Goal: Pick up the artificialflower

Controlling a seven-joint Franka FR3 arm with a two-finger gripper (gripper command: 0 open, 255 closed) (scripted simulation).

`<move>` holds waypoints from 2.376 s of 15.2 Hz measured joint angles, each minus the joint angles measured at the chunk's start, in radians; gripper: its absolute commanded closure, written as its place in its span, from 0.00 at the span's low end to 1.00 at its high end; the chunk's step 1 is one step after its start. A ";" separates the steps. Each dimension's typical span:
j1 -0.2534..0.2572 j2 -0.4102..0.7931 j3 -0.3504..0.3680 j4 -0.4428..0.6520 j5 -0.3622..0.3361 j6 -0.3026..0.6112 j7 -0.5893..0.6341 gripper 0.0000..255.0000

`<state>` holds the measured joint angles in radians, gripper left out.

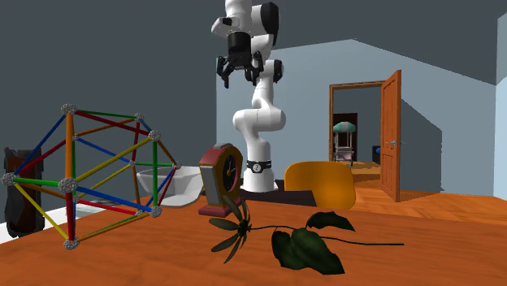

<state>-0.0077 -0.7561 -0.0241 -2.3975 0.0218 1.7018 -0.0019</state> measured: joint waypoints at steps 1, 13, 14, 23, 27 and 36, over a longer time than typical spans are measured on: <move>0.000 0.000 0.000 0.000 0.000 0.000 0.000 0.00; 0.105 0.455 -0.069 0.163 -0.003 0.196 -0.347 0.00; 0.111 0.494 -0.072 0.178 -0.001 0.210 -0.380 0.00; 0.156 0.855 -0.055 0.397 0.017 0.274 -0.644 0.00; 0.175 1.010 -0.026 0.517 0.013 0.276 -0.734 0.00; 0.221 1.338 0.042 0.810 -0.037 0.244 -0.914 0.00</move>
<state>0.2133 0.5815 0.0177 -1.5873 -0.0150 1.9455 -0.9155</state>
